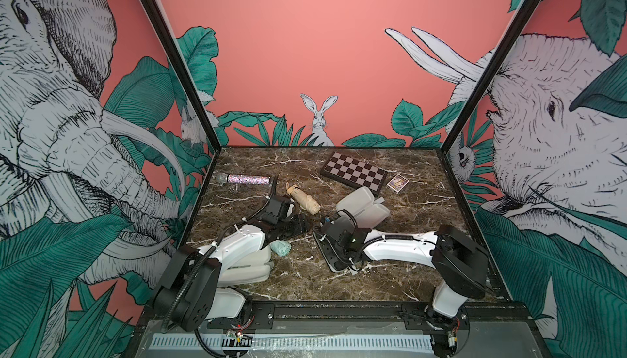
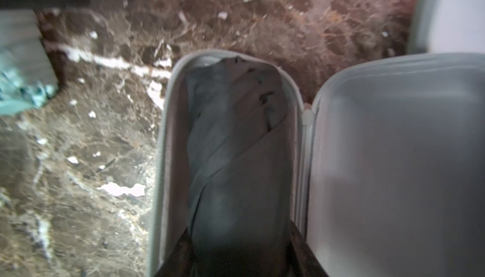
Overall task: Put umbrellas into zippered umbrella sleeves
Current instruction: Place the umbrella in the umbrella sleeve, then close the umbrella sleeve at the center of the board.
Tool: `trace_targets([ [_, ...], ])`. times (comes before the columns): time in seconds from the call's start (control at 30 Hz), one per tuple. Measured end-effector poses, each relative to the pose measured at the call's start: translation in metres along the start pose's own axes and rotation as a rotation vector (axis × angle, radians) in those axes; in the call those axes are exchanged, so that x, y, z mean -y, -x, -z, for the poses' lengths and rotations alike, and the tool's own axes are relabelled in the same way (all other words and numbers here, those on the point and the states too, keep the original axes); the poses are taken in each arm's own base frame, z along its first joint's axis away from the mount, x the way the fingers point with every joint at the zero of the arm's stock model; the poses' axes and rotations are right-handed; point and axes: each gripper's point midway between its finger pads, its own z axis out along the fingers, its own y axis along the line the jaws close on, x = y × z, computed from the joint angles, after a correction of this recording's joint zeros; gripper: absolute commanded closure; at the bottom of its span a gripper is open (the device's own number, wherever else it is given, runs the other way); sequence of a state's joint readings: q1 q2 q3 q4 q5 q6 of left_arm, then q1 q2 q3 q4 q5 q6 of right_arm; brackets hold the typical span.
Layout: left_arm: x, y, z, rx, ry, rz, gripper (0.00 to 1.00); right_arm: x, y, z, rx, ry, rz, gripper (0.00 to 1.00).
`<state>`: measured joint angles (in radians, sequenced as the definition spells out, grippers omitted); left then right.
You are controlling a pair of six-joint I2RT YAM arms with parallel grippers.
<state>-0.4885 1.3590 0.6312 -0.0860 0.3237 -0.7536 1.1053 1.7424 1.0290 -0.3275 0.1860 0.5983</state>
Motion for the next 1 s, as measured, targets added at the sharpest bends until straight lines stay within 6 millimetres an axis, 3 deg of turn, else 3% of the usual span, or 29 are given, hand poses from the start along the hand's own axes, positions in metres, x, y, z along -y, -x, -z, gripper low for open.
trace_targets([
  [0.2,0.002,0.000,-0.003,-0.001,-0.013,0.000,0.29,-0.004,0.001,0.000,-0.014,0.022,0.036,0.45],
  [0.33,0.005,0.001,-0.003,-0.002,-0.023,-0.002,0.27,-0.006,-0.003,0.003,-0.053,0.040,0.052,0.38],
  [0.57,0.007,-0.004,-0.003,-0.022,-0.036,-0.009,0.25,-0.001,0.015,0.027,-0.046,0.107,-0.002,0.27],
  [0.7,0.007,-0.011,0.001,-0.037,-0.037,-0.020,0.25,0.021,0.039,0.063,0.019,0.152,-0.079,0.23],
  [0.83,0.002,-0.021,0.005,-0.052,-0.032,-0.021,0.26,0.064,0.061,0.098,0.118,0.156,-0.195,0.19],
  [0.93,0.000,-0.025,0.004,-0.063,-0.031,-0.020,0.29,0.098,0.056,0.099,0.116,0.147,-0.288,0.15],
  [1.0,0.001,-0.025,0.004,-0.063,-0.033,-0.021,0.30,0.102,0.047,0.087,0.069,0.159,-0.318,0.13],
])
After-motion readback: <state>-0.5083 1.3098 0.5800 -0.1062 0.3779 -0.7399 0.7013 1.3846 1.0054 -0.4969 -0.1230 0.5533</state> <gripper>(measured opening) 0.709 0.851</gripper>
